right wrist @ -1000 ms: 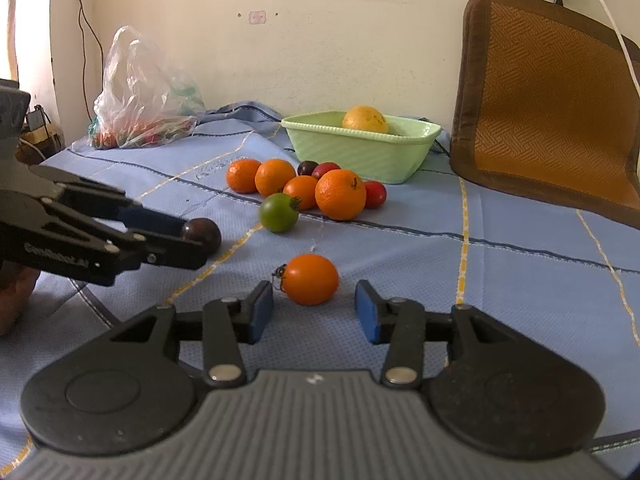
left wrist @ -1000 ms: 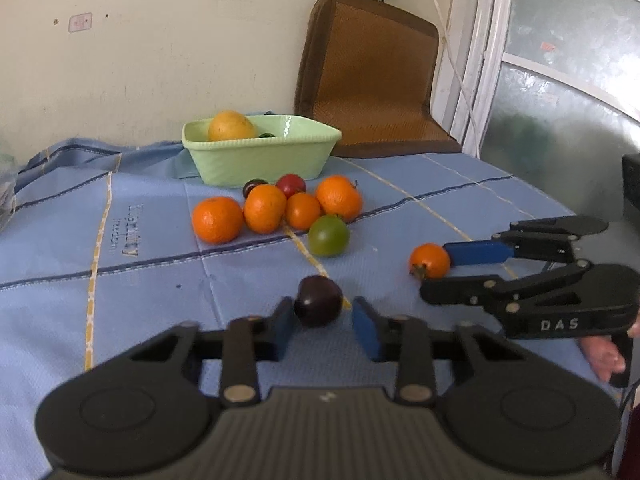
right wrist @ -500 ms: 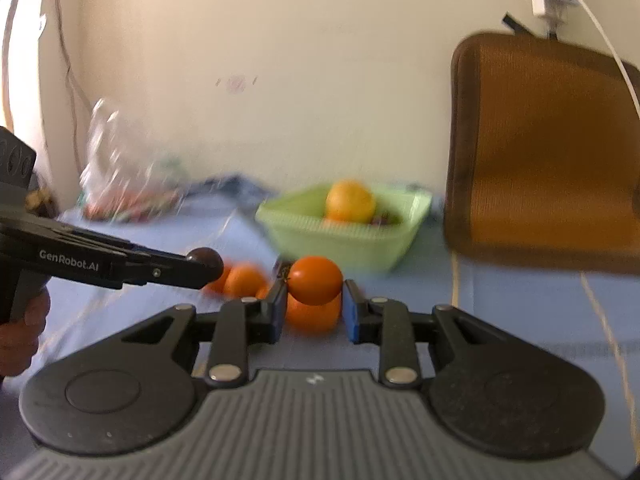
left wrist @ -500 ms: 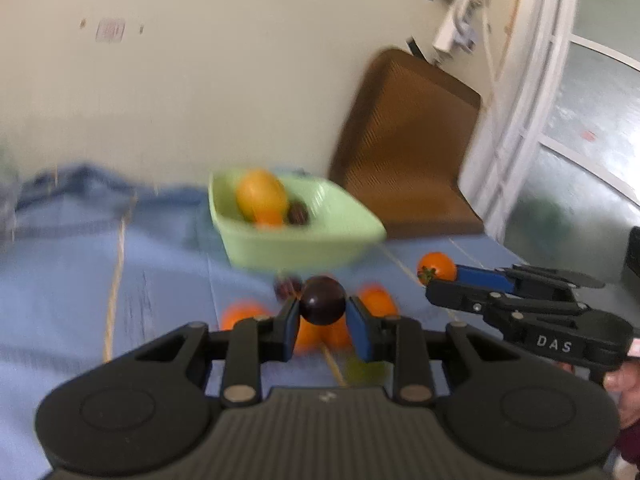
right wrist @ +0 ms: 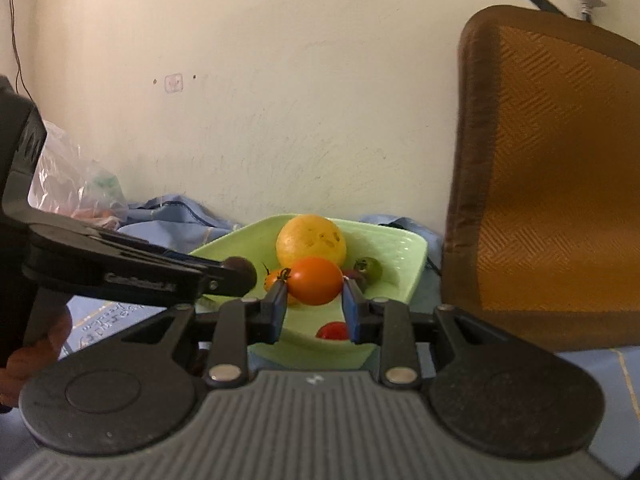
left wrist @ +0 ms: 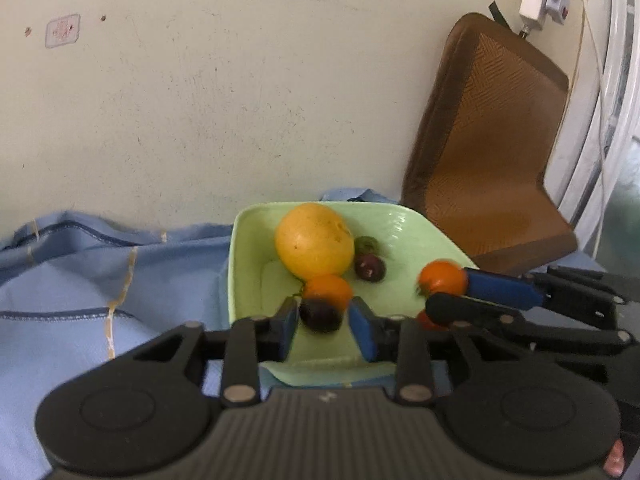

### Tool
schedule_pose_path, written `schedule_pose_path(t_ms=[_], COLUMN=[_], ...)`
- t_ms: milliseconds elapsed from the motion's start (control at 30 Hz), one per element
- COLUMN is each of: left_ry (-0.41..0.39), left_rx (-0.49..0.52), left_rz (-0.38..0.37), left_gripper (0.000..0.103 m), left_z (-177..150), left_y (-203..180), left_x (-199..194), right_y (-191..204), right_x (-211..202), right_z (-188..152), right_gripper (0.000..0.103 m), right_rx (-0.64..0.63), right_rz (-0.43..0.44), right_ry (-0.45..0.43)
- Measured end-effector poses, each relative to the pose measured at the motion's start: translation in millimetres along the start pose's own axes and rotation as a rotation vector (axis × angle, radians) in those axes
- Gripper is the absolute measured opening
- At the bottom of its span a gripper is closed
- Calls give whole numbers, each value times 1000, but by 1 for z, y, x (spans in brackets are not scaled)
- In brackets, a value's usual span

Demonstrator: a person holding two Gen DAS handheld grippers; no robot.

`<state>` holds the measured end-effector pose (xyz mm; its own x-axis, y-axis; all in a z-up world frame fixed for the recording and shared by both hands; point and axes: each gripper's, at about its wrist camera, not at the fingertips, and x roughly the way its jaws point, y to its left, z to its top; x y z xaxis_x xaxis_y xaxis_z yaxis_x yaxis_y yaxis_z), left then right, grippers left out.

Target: Organize fruits

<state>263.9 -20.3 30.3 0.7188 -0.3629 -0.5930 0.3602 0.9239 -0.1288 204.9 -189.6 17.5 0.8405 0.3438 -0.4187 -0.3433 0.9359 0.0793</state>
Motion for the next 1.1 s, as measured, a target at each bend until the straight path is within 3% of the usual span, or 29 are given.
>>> schedule_pose_path(t_ms=[167, 467, 733, 933, 1000, 1100], left_ry=[-32, -119, -54, 0, -11, -15], left_rx=[-19, -141, -262, -243, -252, -292], left_rz=[13, -23, -40, -56, -68, -125], left_gripper=[41, 43, 51, 58, 55, 39], left_z=[-4, -43, -78, -88, -89, -91], left_y=[0, 18, 41, 35, 36, 43], left_x=[-11, -85, -96, -78, -79, -78], right_y=[-1, -6, 17, 18, 17, 16], right_x=[-9, -66, -81, -64, -62, -59], right_z=[-1, -21, -42, -47, -47, -48], right_gripper=[43, 43, 43, 49, 49, 42], right_rx=[24, 135, 119, 118, 129, 140], right_rz=[3, 24, 77, 94, 107, 144], right_ry=[-31, -39, 34, 120, 127, 149])
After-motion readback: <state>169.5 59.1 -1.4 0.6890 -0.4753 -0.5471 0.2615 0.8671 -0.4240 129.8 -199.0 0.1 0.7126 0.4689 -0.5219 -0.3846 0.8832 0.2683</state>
